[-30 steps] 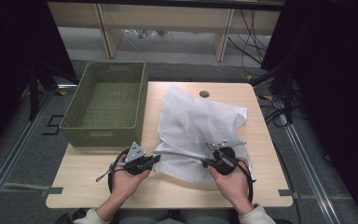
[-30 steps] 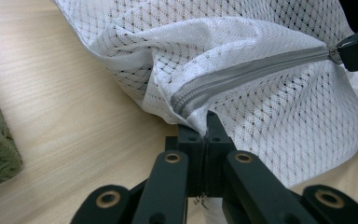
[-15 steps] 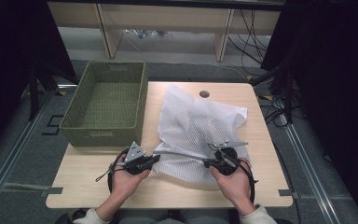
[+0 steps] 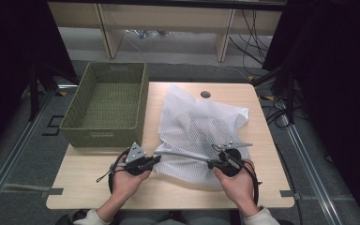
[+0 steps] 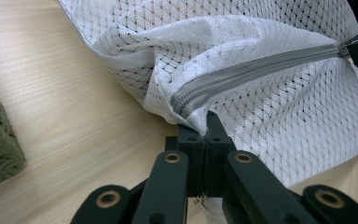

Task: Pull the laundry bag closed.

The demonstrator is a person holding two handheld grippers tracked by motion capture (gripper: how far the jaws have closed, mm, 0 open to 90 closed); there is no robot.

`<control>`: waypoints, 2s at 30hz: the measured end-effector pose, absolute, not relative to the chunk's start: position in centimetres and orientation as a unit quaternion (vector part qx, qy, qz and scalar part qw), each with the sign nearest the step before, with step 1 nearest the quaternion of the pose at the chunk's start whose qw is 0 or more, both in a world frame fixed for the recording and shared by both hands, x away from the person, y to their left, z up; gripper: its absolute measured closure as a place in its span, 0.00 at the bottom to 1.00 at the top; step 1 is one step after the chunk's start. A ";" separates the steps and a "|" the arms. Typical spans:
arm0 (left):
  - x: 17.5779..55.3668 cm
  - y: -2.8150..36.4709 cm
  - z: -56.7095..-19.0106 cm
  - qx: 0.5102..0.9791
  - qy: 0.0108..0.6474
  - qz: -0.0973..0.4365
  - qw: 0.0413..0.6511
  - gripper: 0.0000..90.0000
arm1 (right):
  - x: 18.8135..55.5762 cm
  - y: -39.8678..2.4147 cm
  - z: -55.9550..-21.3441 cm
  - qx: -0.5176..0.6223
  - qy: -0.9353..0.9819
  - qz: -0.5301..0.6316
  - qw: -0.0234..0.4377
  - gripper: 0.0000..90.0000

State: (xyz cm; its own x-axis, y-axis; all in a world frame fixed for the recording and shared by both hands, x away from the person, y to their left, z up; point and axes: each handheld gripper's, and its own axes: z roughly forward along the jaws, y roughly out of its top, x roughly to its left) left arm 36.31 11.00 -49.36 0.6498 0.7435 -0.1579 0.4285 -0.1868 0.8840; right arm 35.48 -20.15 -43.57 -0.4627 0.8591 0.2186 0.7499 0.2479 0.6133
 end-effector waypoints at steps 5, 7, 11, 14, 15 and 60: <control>36.3 11.1 -49.4 0.757 0.386 0.157 0.503 0.98 | 35.4 -20.2 -43.5 0.520 0.784 0.326 0.087 0.98; 36.3 11.1 -49.4 0.755 0.390 0.154 0.504 0.98 | 35.4 -20.5 -43.5 0.509 0.789 0.334 0.087 0.98; 36.3 11.1 -49.4 0.755 0.390 0.154 0.505 0.98 | 35.4 -20.8 -43.6 0.512 0.786 0.335 0.087 0.98; 36.4 11.1 -49.4 0.755 0.389 0.154 0.505 0.98 | 35.4 -20.9 -43.6 0.512 0.786 0.334 0.090 0.98; 36.4 11.1 -49.4 0.755 0.389 0.154 0.504 0.98 | 35.4 -20.9 -43.6 0.511 0.787 0.333 0.089 0.98; 36.4 11.2 -49.5 0.752 0.392 0.156 0.506 0.98 | 34.6 -22.8 -43.6 0.520 0.783 0.328 0.093 0.98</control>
State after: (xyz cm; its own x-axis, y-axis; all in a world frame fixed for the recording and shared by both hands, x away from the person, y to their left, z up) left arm 36.41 11.15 -49.49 0.6444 0.7472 -0.1628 0.4320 -0.1800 0.8837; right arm 34.57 -22.79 -43.61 -0.4425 0.8752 0.1955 0.7529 0.2441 0.6112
